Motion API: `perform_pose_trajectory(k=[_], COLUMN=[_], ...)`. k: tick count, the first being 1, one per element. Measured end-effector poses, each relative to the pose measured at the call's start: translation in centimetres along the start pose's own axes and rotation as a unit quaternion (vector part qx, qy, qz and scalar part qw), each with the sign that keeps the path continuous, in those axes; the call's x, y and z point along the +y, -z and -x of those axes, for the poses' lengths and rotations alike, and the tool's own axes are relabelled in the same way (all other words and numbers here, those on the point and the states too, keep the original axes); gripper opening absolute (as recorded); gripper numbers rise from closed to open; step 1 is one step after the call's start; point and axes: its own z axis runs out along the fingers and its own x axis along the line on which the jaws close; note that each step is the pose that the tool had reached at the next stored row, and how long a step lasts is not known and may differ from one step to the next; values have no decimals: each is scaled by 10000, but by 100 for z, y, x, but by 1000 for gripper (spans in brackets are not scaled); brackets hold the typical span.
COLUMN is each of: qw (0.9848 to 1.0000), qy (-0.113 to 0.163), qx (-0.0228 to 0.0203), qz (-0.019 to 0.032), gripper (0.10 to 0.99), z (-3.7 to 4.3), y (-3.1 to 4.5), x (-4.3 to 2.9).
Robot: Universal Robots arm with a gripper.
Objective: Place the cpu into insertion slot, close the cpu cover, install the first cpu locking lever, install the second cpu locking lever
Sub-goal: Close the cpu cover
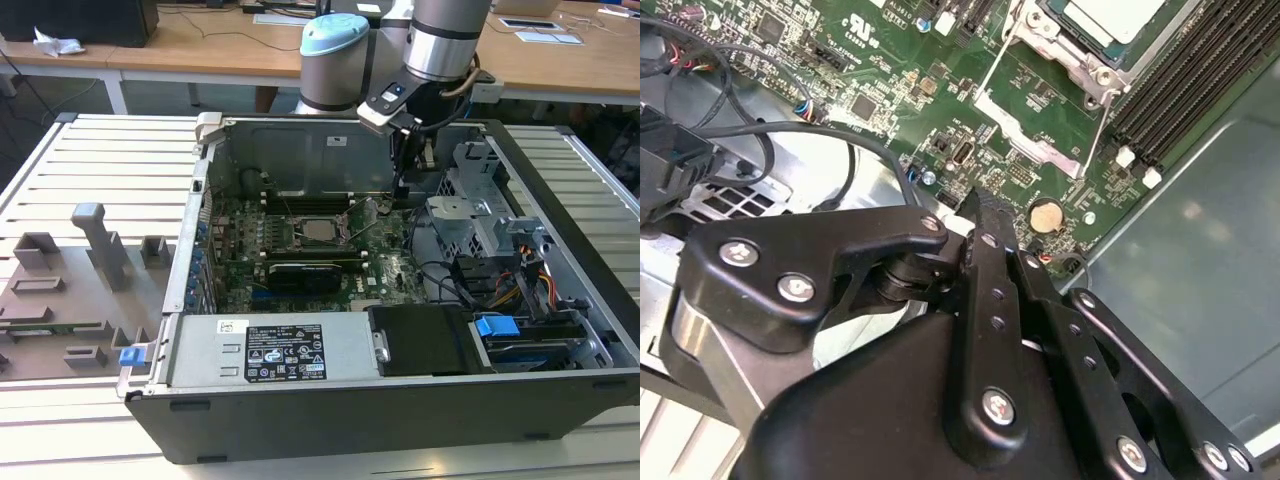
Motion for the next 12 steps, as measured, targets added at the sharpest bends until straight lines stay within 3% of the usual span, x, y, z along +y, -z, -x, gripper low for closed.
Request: perform_pose_trajectory(k=[12], qw=[10000], qy=[1], qx=[0], qz=[0], gripper=[106], z=[-6], y=[-101], x=[6])
